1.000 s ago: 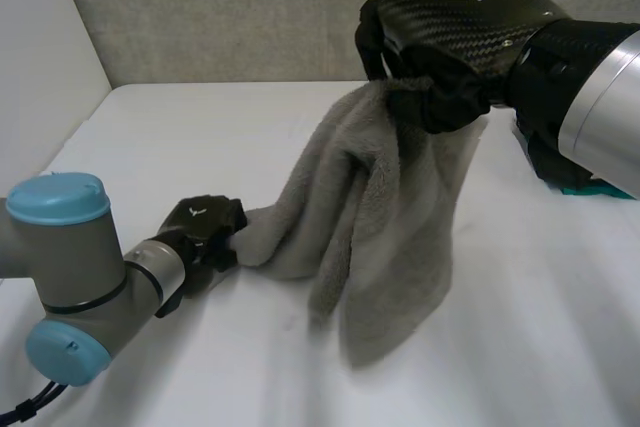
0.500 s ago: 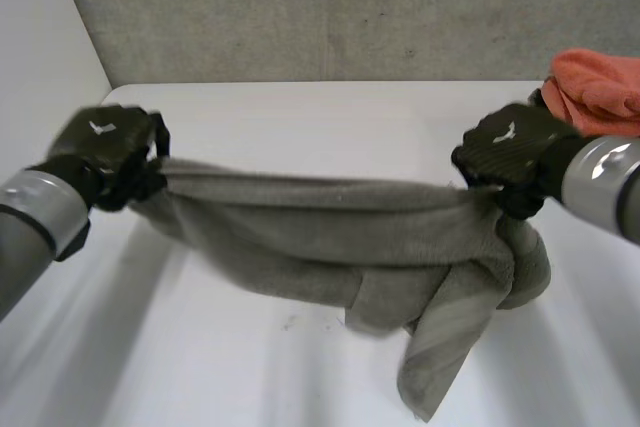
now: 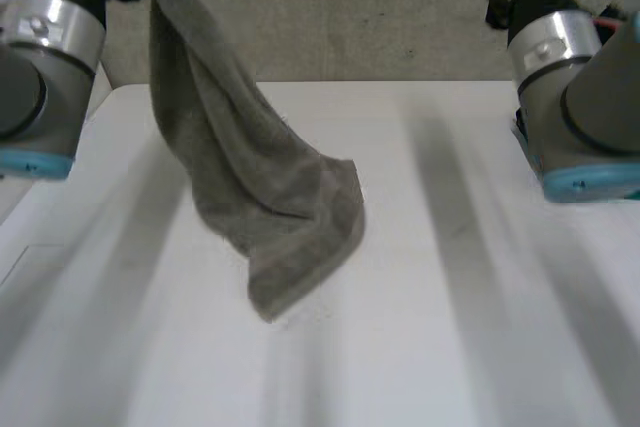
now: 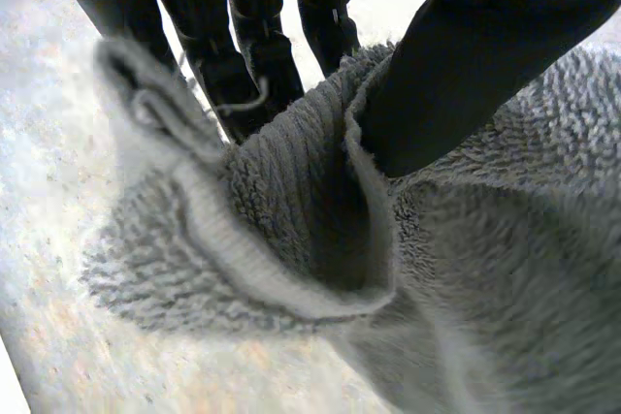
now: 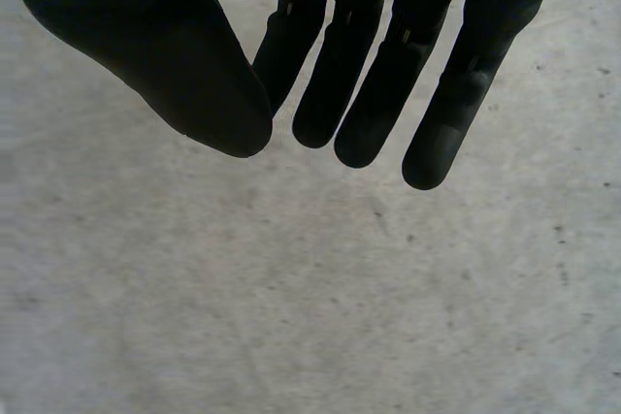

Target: Fold the laundry.

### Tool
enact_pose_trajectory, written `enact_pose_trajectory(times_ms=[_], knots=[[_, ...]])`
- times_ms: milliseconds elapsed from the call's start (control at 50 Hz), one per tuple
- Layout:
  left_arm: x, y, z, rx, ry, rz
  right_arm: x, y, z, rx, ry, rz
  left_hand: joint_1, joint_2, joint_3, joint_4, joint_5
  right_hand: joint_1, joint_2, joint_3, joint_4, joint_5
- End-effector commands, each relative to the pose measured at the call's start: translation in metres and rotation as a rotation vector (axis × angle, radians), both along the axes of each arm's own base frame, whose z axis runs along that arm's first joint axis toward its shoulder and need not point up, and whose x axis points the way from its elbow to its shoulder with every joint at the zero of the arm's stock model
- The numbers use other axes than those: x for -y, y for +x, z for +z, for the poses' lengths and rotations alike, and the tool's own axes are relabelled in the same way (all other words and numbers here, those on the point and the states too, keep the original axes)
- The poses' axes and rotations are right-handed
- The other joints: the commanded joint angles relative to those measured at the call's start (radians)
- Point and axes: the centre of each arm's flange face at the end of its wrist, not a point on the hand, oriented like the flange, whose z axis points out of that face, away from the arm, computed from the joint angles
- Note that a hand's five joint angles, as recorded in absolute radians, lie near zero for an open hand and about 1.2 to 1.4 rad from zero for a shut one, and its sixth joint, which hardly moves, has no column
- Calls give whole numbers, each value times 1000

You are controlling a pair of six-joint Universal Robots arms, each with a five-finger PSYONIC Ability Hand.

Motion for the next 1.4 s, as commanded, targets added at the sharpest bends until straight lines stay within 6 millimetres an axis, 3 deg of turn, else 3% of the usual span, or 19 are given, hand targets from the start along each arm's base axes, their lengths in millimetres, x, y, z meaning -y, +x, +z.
enact_pose_trajectory(times_ms=[20,80,180,260,400,500,640,700,720,780,860,880,940,1020,1080,1180,1240,1320,1400], knots=[[-21,2,-54,56,179,-9,-9,-1,-49,58,311,101,281,200,206,199,246,-786,-805,-810,-814,-823],[-35,1,-51,58,180,-20,-6,-1,-64,84,433,156,281,200,206,199,246,-801,-820,-825,-829,-837],[-68,6,-26,44,126,-37,-6,12,-94,126,684,332,281,200,206,199,246,-816,-835,-840,-843,-852],[-97,8,-2,30,69,-60,-6,24,-113,131,813,470,281,200,206,199,246,-810,-829,-834,-838,-846],[-143,8,16,59,26,-148,-4,45,-153,118,929,558,281,200,206,199,246,-821,-840,-845,-849,-858],[-172,14,25,62,-6,-184,-25,81,-185,73,978,632,281,200,206,199,246,-821,-841,-845,-849,-858],[-186,18,30,55,-31,-185,-66,116,-216,7,1038,720,281,200,206,199,246,-772,-791,-796,-800,-808],[-186,18,29,56,-27,-185,-67,120,-220,10,1035,706,281,200,206,199,246,-334,-353,-358,-361,-370],[-185,18,28,57,-25,-184,-58,121,-215,31,994,665,281,200,206,199,246,209,190,185,182,173],[-183,20,27,58,-19,-176,-41,119,-198,86,886,567,281,200,206,199,246,287,268,263,259,251],[-176,22,22,65,8,-160,-10,95,-133,201,656,399,281,200,206,199,246,287,268,263,259,251],[-170,24,17,71,29,-143,2,72,-106,232,591,348,281,200,206,199,246,287,268,263,259,251],[-153,30,5,82,83,-108,9,38,-69,222,519,313,281,200,206,199,246,287,268,263,259,251],[-123,37,-27,106,218,-58,-15,19,-41,138,475,340,281,200,206,199,246,287,268,263,259,251],[-112,36,-48,127,303,-54,-35,12,-36,74,477,343,281,200,206,199,246,287,268,263,259,251],[-100,35,-94,169,527,-52,-73,-7,-34,-80,499,292,281,200,206,199,246,287,268,263,259,251],[-98,35,-108,185,603,-56,-91,-15,-50,-187,597,272,281,200,206,199,246,287,268,263,259,251],[-95,34,-139,213,751,-62,-99,-20,-82,-325,744,247,281,200,206,199,246,287,268,263,259,251],[-88,28,-168,254,884,-70,-87,-22,-108,-407,813,171,281,200,206,199,246,287,268,263,259,251]])
